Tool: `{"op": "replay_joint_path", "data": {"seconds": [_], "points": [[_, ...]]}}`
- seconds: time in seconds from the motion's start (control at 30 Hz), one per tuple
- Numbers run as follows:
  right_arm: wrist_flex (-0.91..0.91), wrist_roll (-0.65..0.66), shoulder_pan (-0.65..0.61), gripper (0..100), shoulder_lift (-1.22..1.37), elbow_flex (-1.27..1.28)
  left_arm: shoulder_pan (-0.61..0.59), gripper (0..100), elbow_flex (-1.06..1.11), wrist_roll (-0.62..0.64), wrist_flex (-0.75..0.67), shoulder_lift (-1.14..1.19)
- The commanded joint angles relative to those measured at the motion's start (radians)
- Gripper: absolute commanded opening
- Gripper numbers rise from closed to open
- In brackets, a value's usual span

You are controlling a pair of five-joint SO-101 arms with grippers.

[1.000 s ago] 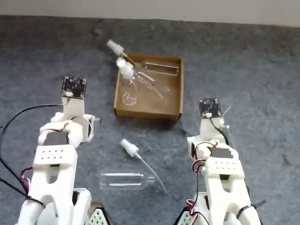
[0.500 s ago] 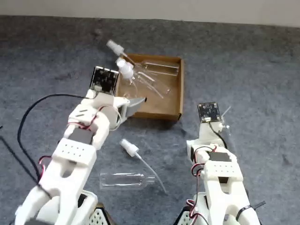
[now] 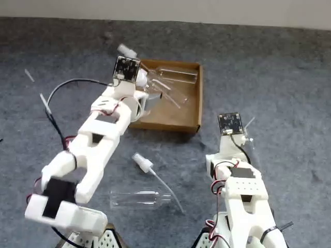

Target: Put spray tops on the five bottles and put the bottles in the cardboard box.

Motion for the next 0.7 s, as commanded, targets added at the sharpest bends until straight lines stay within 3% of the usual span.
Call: {"op": "replay_joint_path", "data": {"seconds": [0.0,0.3,0.4,0.67], "points": [[-0.019,0.009,0.005,22.1,-0.025,-0.002,-0.012,19,-0.120,0.003,-0.063,0.104],[-0.019,0.009,0.005,22.1,-0.025,-0.002,-0.031,0,-0.130,0.002,-0.075,0.147],[-0.019,0.009,0.005,22.1,-0.025,-0.002,-0.054,0,-0.124,0.002,-0.064,0.073],[-0.019,0.009,0.005,22.1,-0.025,-0.002,-0.157,0,-0.179,0.002,0.176,-0.260]]}}
